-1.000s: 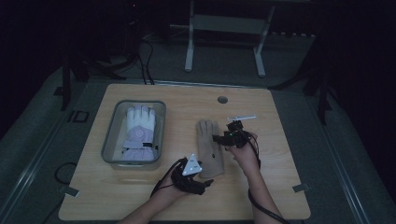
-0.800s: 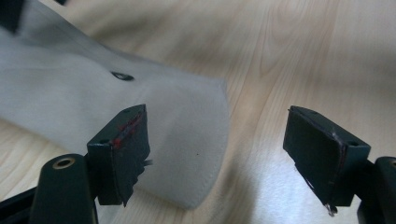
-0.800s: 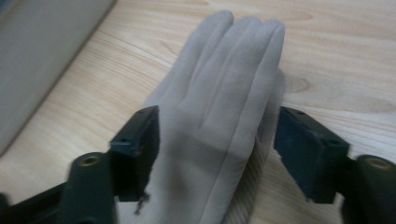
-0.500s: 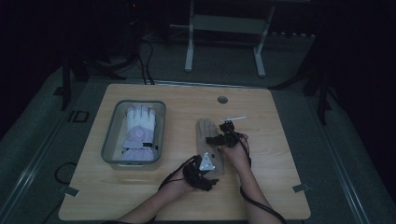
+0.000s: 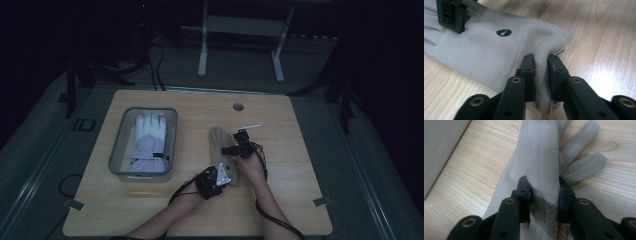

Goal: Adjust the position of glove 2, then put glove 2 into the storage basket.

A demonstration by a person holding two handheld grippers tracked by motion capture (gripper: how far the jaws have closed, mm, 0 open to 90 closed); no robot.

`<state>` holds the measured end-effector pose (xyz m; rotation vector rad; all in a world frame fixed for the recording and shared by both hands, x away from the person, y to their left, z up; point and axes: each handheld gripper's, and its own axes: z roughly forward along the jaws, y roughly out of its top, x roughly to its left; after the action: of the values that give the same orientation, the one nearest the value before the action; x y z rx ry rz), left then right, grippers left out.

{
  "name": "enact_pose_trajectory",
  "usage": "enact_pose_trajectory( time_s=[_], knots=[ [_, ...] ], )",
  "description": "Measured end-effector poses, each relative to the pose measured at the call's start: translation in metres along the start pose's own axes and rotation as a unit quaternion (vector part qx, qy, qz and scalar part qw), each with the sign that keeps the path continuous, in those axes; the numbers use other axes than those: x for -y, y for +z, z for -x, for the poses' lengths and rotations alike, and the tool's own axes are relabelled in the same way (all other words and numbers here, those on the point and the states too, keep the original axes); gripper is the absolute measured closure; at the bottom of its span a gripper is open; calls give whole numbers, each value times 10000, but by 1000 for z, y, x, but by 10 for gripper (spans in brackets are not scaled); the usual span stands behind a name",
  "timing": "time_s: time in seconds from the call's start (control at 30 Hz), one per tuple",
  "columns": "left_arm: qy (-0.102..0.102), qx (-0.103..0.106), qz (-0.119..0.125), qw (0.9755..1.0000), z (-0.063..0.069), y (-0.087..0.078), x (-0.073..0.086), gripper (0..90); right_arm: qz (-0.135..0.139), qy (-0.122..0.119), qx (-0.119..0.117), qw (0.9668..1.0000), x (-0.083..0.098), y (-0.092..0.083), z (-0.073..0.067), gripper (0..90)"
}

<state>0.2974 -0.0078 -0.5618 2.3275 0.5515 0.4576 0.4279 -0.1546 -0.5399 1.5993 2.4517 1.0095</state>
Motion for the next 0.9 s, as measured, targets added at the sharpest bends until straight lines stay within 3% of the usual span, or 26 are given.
enact_pose_trajectory(
  time_s=[0.1, 0.23, 0.4, 0.57, 0.9],
  knots=[
    [-229, 57, 136, 9996, -3, -6, 1, 812, 64, -73, 44, 9999, -1, -4, -3, 727],
    [-302, 67, 236, 9992, -6, -18, 1, 818, 225, -86, -61, 9997, -3, -12, -7, 729],
    [-191, 28, 294, 9994, -8, -35, -2, 817, 352, -114, -263, 9990, -9, -23, -16, 728],
    [-258, 10, 369, 9990, -15, -52, -5, 817, 494, -211, -315, 9981, -17, -33, -27, 728],
    [-183, -139, 424, 9988, -23, -76, -9, 818, 640, -421, -421, 9962, -35, -50, -50, 727]
  ],
)
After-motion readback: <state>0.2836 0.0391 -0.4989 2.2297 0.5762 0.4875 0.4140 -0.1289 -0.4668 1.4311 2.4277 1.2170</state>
